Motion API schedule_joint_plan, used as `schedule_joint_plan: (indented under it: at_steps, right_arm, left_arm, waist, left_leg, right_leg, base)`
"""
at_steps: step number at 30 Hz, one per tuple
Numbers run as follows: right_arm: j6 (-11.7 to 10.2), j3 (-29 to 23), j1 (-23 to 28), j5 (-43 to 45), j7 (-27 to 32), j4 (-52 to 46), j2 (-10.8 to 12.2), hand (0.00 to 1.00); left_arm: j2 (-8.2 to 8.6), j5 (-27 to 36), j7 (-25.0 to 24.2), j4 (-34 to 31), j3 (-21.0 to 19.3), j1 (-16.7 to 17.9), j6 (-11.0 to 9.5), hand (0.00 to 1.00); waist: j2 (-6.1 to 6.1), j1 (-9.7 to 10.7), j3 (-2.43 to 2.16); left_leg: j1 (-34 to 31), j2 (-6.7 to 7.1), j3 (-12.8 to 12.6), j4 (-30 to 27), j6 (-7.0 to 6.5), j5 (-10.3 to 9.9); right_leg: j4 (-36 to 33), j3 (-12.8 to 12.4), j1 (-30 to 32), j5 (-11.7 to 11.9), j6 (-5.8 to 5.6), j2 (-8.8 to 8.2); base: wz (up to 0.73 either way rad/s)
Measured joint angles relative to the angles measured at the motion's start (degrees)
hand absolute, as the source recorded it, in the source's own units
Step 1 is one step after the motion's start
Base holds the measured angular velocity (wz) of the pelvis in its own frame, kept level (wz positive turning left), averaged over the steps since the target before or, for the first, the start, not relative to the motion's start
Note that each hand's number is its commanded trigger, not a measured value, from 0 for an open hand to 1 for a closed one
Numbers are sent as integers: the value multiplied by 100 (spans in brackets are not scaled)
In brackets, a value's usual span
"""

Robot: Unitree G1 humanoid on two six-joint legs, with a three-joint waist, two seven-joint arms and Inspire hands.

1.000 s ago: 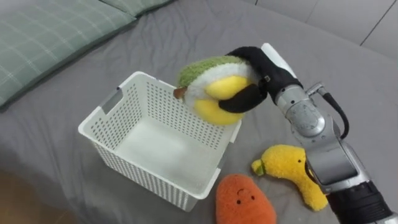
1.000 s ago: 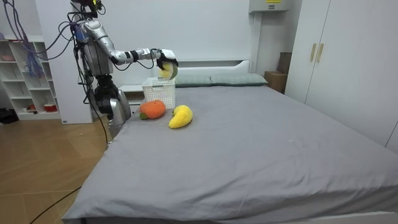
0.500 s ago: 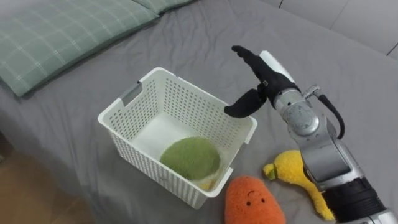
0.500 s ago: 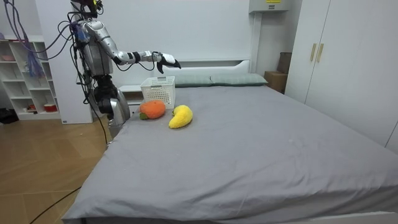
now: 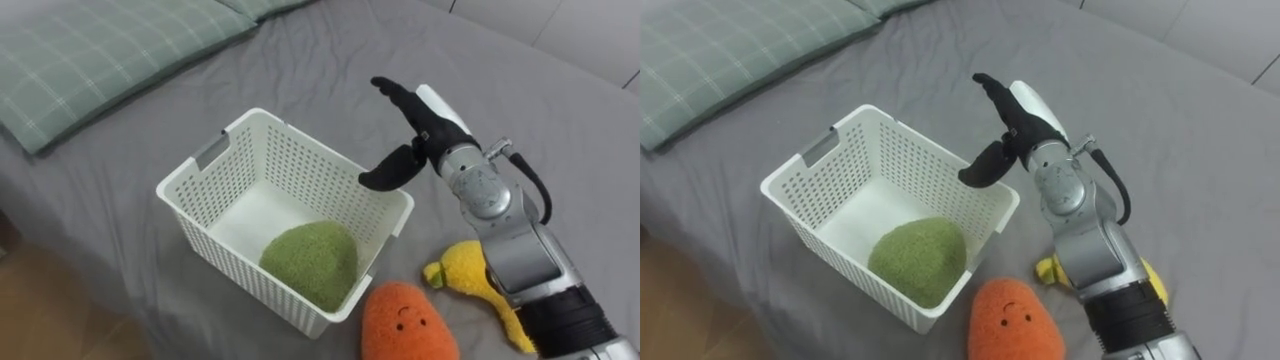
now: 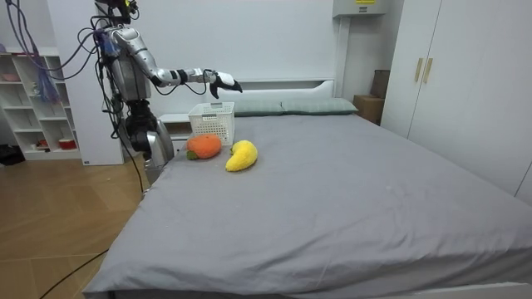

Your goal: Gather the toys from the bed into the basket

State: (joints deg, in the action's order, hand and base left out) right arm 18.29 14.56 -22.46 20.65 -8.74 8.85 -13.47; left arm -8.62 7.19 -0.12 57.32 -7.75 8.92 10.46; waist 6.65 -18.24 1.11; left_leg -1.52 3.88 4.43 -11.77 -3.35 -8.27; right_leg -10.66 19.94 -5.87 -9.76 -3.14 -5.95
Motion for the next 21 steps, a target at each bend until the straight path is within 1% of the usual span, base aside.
schedule_joint_plan:
  at_steps: [3,6,9,10,12,14,17,18,19,20,21]
  right_arm:
    - [-9,0,0,-18,-16,0,-5,0]
    - [-53,-30,10,-30,-17,0,-103,0]
    - [-183,-135,11,-30,-16,86,-212,0]
    - [-255,-227,44,-28,-13,153,-218,0]
    - [-271,-301,153,-18,4,172,-280,0]
    - [-273,-379,256,-14,7,172,-307,0]
    - [-273,-536,406,-16,62,259,-391,0]
    - [-271,-593,432,-17,63,304,-406,0]
    - [-275,-675,472,-17,69,314,-406,0]
    - [-285,-708,470,-17,88,363,-408,0]
    - [-300,-751,472,-16,164,487,-413,0]
  left_arm:
    - [-1,-2,1,-1,-4,59,-3,0]
    - [10,-20,1,-1,-30,139,-14,0]
    - [16,-44,6,0,-37,164,-26,0]
    - [23,-45,19,-2,-35,165,-41,0]
    - [23,-46,51,-6,-35,157,-66,0]
    - [20,-46,73,-6,-39,173,-76,0]
    - [17,-4,72,-3,-45,175,-76,0]
    - [18,1,72,3,-44,177,-76,0]
    - [18,2,71,4,-58,179,-77,0]
    - [17,8,71,6,-73,179,-79,0]
    - [16,11,71,15,-101,183,-81,0]
  waist:
    - [-25,54,-4]
    - [-60,207,-11]
    - [-89,347,-20]
    - [-112,392,-27]
    - [-136,429,-40]
    - [-163,533,-49]
    - [-171,614,-60]
    - [-161,682,-66]
    - [-146,707,-77]
    - [-141,716,-79]
    - [-134,728,-84]
  left_leg:
    - [16,-17,-89,-4,-2,-2]
    - [22,-13,-103,-9,-8,-6]
    - [65,-15,-119,-7,-9,-6]
    - [79,-18,-137,-3,-9,-6]
    - [94,-27,-186,12,-10,-7]
    - [94,-30,-209,17,-14,-10]
    - [132,-58,-354,60,-17,-12]
    - [132,-69,-415,65,-20,-14]
    - [138,-79,-450,79,-20,-14]
    - [161,-87,-487,81,-20,-14]
    - [213,-101,-567,106,-20,-14]
  right_leg:
    - [3,-111,-4,0,0,10]
    - [3,-102,-15,4,-7,0]
    - [0,-127,-15,5,-8,1]
    - [-1,-134,-18,5,-8,-1]
    - [-3,-166,-8,5,-8,0]
    - [-3,-194,2,4,-8,0]
    - [-11,-281,39,5,-7,3]
    - [-14,-291,48,5,-7,3]
    - [-16,-332,70,6,-5,7]
    - [-15,-353,74,11,-1,9]
    - [-17,-402,64,16,2,13]
  base:
    - [-12]
    - [-4]
    - [-3]
    - [-6]
    - [-12]
    - [-11]
    - [-19]
    - [-13]
    - [-17]
    - [-25]
    - [-26]
